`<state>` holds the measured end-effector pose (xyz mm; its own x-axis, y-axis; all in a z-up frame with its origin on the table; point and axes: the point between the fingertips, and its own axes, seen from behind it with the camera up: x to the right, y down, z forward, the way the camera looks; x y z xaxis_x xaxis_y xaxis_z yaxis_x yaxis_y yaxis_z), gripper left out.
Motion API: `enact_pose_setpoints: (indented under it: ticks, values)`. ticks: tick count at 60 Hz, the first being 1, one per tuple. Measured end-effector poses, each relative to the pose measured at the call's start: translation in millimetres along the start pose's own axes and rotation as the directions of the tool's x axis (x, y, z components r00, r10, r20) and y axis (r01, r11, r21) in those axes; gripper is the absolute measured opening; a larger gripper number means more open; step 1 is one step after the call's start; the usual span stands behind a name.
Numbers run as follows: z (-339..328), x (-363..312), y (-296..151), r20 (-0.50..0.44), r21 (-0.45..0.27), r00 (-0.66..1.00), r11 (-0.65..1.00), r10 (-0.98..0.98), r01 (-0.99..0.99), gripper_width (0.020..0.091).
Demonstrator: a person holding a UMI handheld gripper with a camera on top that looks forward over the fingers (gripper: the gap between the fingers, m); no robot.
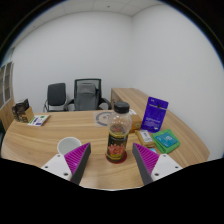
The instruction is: Pour water
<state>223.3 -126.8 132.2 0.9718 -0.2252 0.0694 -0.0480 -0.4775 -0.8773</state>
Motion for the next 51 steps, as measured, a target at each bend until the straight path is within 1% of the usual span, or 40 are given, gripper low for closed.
enact_pose_setpoints:
  ticks: [10,15,26,37,48,51]
  values:
    - [-108.1,-30.1,0.0,-0.008,-0.026,1.000,1.000,0.015,-0.015,0.0855]
    - [-160.4,-50.1,3.8,0.004,-0.037,1.000,0.999,0.022,-0.022,0.0854]
    - [-247.8,-83.1,19.5,0.022,-0.057,1.000,0.998,0.014,-0.013,0.0855]
    - [-293.4,-103.4,31.7,0.036,-0.063,0.999,0.998,0.015,-0.013,0.0854]
    - [-307.7,-108.9,45.9,0.029,-0.094,0.999,0.995,0.032,-0.030,0.0856]
    - [-311.1,-109.9,46.6,0.023,-0.092,0.999,0.995,0.045,-0.043,0.0857]
